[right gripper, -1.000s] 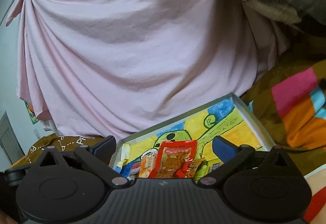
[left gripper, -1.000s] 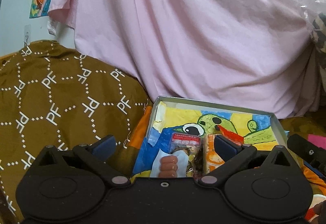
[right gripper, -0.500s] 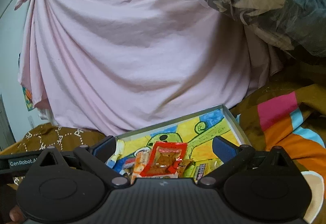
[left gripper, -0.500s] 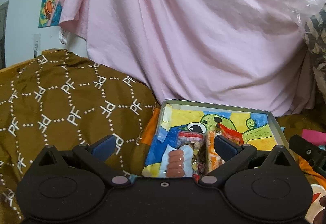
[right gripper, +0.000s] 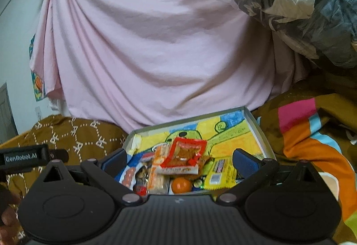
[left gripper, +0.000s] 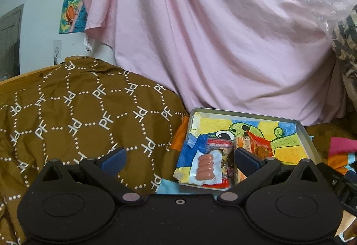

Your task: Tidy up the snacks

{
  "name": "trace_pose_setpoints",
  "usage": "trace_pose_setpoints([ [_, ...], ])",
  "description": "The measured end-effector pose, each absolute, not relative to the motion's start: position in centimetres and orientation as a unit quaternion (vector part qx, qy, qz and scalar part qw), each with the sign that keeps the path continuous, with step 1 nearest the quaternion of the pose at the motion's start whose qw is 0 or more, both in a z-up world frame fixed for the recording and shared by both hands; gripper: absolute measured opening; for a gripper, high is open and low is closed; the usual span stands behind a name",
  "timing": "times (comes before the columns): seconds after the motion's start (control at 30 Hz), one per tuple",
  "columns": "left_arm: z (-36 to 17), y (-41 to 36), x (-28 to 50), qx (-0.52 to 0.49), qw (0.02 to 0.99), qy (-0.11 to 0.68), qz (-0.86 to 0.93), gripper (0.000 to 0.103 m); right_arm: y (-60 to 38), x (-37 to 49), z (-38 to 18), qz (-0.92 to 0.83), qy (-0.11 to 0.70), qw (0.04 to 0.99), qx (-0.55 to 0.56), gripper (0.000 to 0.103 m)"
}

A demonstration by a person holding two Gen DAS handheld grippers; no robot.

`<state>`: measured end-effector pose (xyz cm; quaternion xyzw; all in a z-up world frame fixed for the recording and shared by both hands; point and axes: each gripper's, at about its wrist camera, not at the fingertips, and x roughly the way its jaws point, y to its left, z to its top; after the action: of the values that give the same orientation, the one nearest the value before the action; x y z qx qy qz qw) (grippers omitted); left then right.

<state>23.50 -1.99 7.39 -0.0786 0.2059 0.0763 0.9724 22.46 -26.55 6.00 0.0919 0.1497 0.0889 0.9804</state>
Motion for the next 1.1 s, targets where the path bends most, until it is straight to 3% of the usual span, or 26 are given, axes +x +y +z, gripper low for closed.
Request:
trace_pose_setpoints([
  [1.1, 5.4, -2.6, 14.2, -0.061, 0.978, 0.169, 0.101, 0.102, -24.9, 12.9, 4.5, 0.035, 0.105, 0.992, 0.062, 0.103],
])
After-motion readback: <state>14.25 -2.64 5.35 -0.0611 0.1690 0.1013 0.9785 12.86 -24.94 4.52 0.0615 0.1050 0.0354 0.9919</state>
